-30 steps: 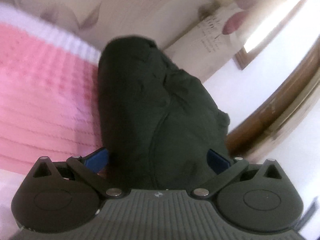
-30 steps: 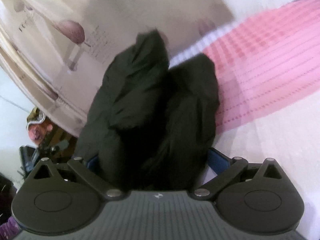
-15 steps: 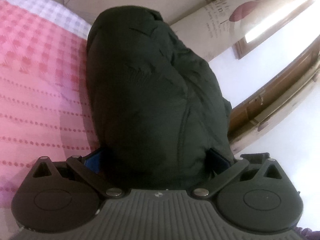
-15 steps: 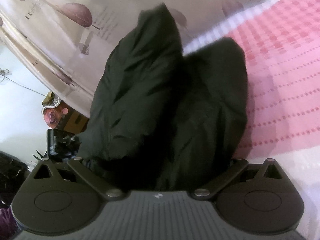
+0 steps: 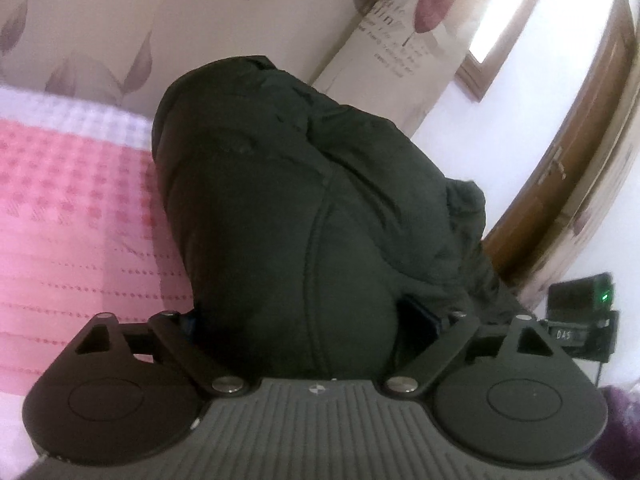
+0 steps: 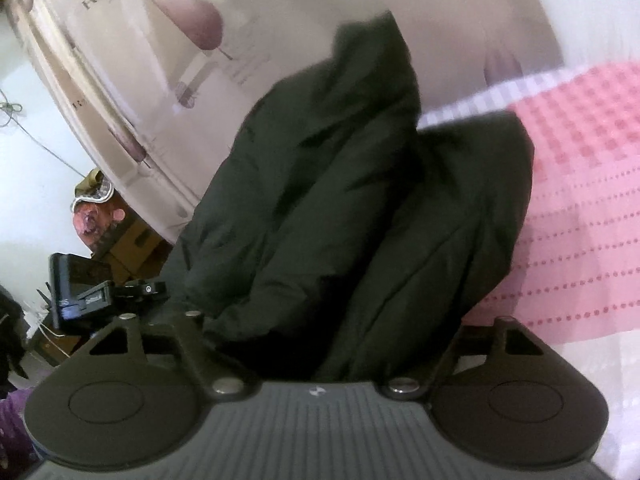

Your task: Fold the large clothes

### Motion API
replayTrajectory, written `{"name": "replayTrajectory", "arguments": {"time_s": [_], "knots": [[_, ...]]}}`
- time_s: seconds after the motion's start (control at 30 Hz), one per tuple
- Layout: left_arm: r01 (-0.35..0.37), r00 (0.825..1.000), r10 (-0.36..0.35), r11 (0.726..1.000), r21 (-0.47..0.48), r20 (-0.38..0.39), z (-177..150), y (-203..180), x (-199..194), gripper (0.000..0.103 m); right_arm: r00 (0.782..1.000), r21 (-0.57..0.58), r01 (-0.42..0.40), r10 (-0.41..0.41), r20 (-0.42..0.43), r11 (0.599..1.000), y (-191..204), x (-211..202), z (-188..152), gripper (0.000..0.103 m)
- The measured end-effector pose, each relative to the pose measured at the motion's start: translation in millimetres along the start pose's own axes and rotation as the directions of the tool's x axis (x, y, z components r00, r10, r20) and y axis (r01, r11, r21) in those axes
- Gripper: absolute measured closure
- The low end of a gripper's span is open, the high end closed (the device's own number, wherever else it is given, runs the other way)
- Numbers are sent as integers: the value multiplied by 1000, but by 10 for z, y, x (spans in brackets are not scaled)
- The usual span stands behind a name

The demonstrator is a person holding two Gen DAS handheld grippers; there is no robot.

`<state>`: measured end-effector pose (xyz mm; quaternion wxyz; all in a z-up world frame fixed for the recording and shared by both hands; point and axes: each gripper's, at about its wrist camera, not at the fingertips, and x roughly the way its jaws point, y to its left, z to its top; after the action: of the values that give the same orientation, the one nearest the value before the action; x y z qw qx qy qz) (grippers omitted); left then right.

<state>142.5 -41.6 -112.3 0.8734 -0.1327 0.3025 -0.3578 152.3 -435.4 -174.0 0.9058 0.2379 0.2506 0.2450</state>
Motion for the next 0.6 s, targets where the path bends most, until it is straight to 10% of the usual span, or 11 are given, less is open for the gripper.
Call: {"name": "replayTrajectory", "arguments": {"time_s": [0.6], "knots": [[-93, 994, 87, 991, 100, 61, -1, -404, -905, 16, 998, -84, -59, 61, 20, 995, 855, -231, -177, 42]]}}
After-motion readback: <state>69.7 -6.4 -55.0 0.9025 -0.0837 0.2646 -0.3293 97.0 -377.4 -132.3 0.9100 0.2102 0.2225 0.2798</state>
